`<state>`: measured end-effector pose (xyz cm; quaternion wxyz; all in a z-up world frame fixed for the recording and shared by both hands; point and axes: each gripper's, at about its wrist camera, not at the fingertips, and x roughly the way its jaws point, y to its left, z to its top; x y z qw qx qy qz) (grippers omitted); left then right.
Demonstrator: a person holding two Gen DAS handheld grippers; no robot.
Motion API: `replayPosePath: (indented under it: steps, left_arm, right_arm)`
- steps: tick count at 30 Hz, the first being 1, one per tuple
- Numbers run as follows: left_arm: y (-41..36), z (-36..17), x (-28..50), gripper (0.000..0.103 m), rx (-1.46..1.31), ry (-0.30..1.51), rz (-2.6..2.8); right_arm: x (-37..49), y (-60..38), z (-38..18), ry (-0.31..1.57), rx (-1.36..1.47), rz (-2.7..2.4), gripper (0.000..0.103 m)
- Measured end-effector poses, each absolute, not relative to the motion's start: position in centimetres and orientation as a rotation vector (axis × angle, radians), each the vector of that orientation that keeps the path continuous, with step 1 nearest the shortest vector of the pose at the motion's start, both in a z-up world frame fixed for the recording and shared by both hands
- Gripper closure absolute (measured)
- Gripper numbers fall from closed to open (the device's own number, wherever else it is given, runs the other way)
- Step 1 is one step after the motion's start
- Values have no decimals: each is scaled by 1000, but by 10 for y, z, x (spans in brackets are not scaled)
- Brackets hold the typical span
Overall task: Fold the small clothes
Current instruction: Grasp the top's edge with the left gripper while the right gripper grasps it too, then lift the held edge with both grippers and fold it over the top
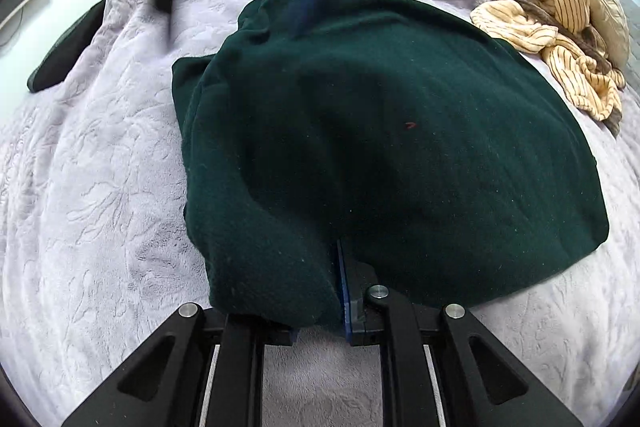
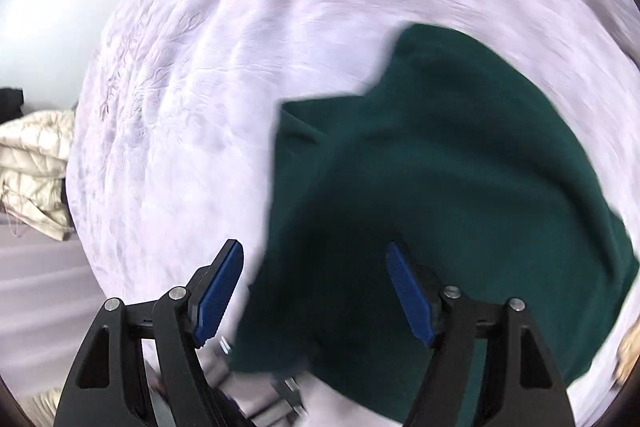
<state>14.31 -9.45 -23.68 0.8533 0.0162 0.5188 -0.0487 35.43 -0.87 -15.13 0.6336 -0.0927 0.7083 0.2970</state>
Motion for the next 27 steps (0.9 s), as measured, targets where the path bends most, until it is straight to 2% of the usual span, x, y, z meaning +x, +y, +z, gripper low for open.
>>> replayPosePath:
  steps: [8, 10, 11, 12, 13, 14, 19, 27]
  left_arm:
    - [-94, -240, 132, 87, 17, 1051, -118]
    - [-94, -240, 133, 87, 6, 1050, -121]
    - [-92, -239, 134, 87, -5, 1051, -121]
    - [-91, -236, 135, 87, -14, 1051, -120]
    - [-94, -233, 137, 87, -22, 1045, -124]
    - [-95, -228, 137, 87, -24, 1033, -131]
    - [-116, -198, 136, 87, 6, 973, -207]
    - [-172, -157, 134, 87, 72, 926, -341]
  right_arm:
    - [354, 64, -209, 1716, -623, 610, 24]
    - [350, 70, -216, 1714, -694, 589, 27]
    - [347, 71, -216, 1692, -739, 577, 49]
    - [344, 72, -214, 1653, -796, 555, 63]
    - [344, 68, -209, 1642, -779, 566, 68]
    - [348, 59, -201, 1660, -697, 584, 85]
    - [364, 7, -166, 1670, -327, 668, 88]
    - [374, -90, -108, 1587, 50, 727, 88]
